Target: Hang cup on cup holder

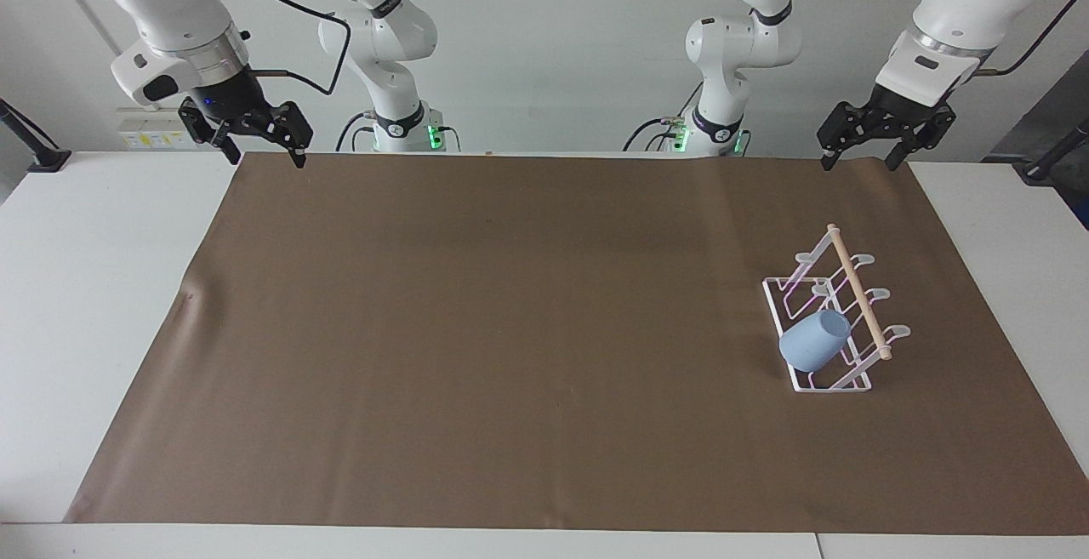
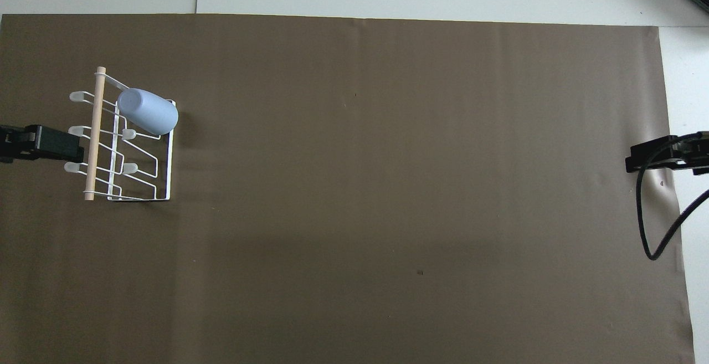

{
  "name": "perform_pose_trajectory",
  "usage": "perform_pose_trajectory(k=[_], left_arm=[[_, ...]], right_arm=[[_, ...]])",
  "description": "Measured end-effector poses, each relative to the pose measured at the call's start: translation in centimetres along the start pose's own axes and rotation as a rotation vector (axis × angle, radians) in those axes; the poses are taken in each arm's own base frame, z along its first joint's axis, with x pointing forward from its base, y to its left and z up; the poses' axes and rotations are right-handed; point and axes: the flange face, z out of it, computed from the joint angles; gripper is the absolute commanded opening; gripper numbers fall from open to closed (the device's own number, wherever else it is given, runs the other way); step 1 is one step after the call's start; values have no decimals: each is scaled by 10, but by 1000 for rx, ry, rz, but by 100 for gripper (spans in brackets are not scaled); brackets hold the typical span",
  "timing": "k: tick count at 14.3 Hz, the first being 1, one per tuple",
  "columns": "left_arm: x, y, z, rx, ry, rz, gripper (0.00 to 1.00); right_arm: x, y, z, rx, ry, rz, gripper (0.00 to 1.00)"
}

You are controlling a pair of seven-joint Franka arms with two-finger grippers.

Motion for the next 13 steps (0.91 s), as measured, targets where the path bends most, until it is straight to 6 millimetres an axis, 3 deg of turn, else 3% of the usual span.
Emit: perform_pose_trajectory(k=[13], left_arm=[[-2, 9, 0, 0, -12, 62, 100]], right_arm=[[0, -2, 0, 0, 0, -4, 100]])
